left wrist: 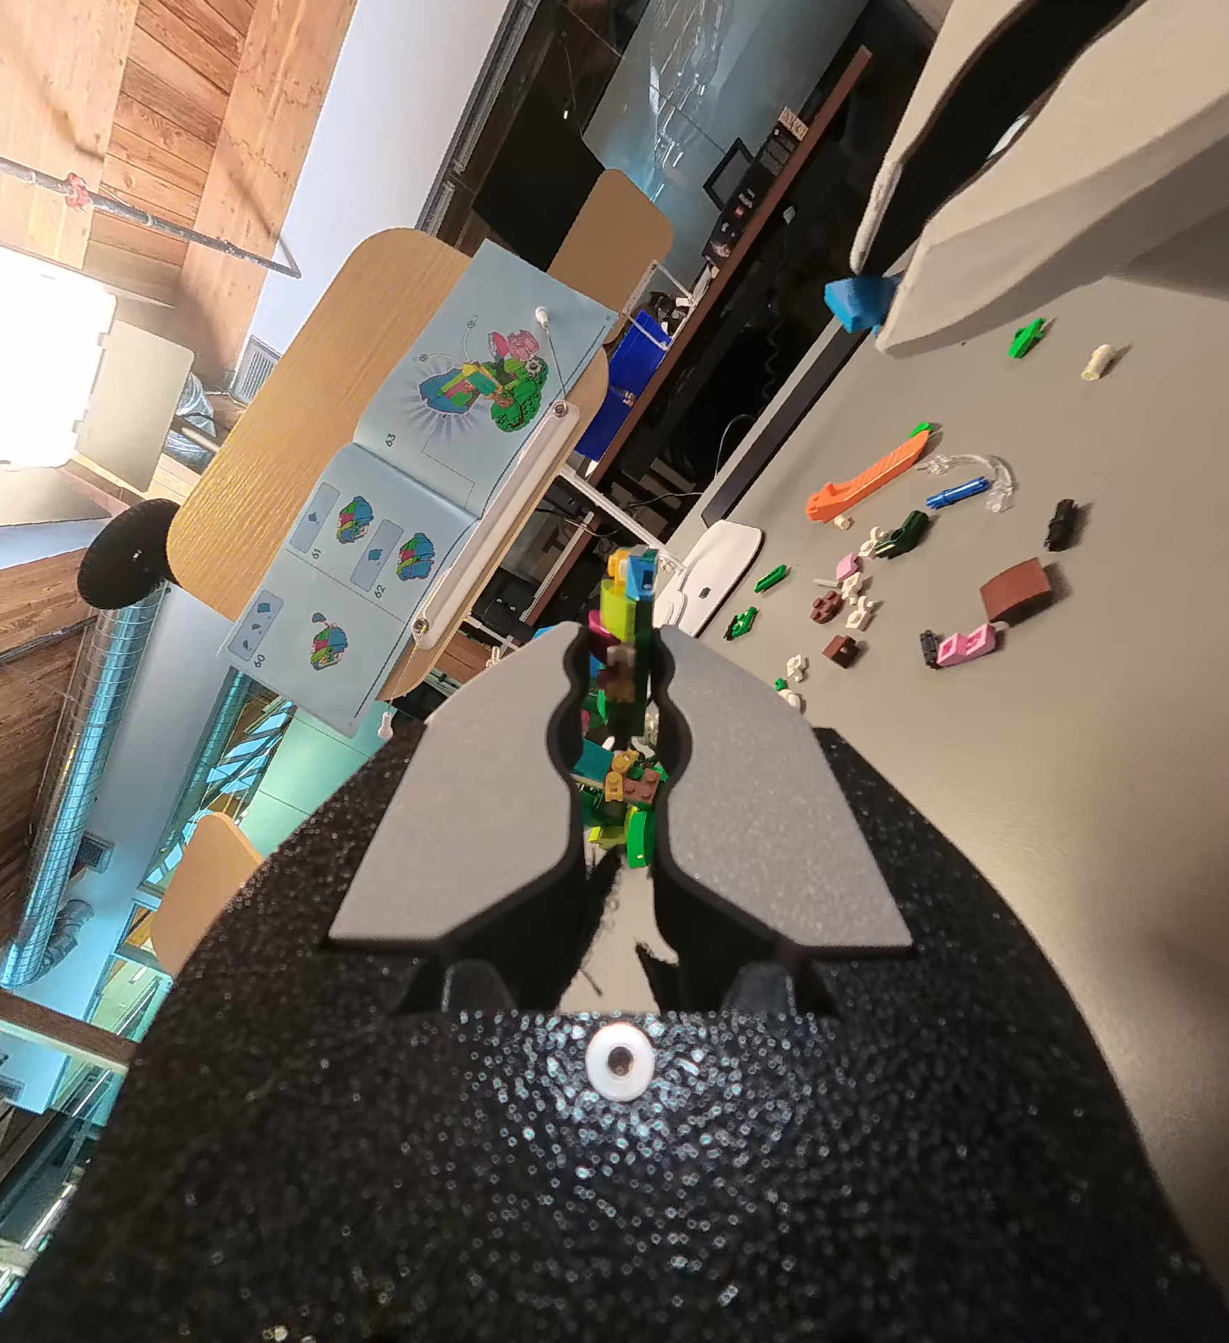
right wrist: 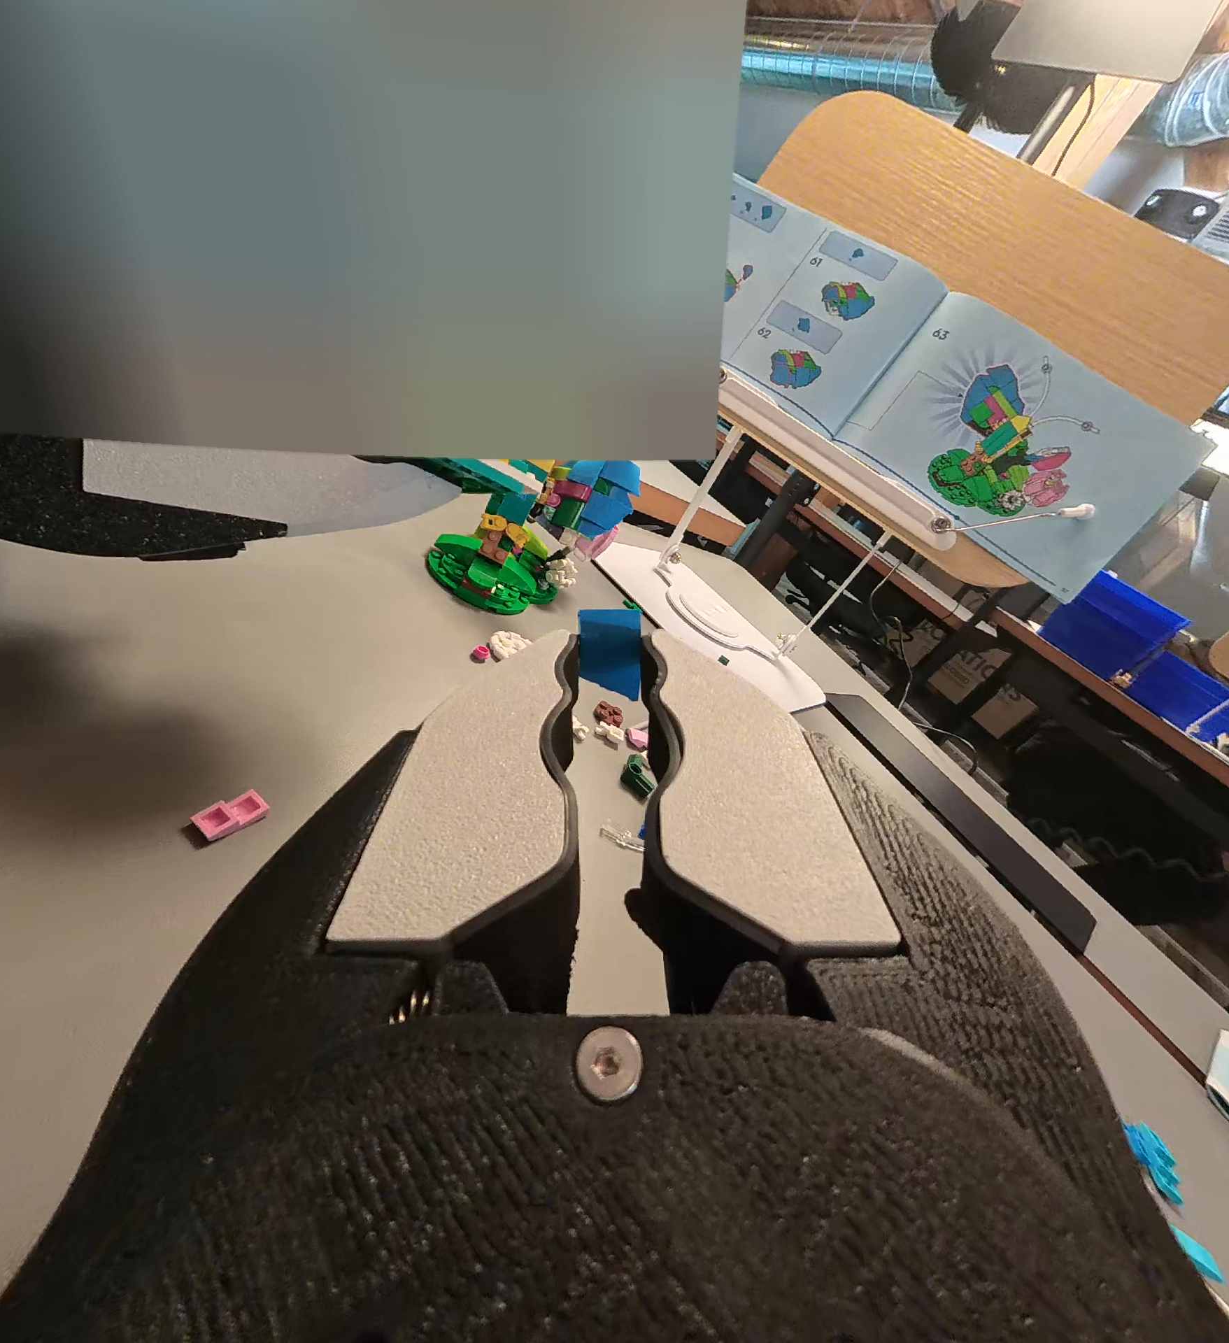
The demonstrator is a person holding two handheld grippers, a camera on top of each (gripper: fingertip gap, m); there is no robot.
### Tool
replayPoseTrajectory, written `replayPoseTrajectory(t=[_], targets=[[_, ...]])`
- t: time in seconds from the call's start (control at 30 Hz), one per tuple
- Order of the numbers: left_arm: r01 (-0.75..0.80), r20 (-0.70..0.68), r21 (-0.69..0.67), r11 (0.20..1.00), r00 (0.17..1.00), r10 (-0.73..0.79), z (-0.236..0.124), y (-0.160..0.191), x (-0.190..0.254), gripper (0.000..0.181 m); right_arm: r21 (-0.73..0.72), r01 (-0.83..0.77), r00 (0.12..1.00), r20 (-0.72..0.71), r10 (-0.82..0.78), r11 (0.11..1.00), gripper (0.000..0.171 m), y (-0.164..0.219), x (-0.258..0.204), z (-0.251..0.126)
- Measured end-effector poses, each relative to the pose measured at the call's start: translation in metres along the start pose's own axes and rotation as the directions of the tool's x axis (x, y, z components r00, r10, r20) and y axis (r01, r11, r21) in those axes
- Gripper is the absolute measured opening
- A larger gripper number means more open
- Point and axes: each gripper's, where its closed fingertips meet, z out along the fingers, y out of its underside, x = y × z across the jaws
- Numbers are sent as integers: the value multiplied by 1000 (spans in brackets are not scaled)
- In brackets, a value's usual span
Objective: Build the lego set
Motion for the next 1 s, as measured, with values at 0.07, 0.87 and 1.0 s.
replayPoseTrajectory(t=[0.07,0.87,1.0], targets=[[0,-1,1,1000,1000,0,0,0,0,14,1,1,1000,1,-1,1000,18,0,0,0],[5,-2,5,1000,1000,-5,0,0,0,15,-2,18,1000,12,-18,1000,18,1,-3,1],[5,-3,5,1000,1000,-5,0,0,0,15,-2,19,1000,13,-19,1000,14,1,-3,1]])
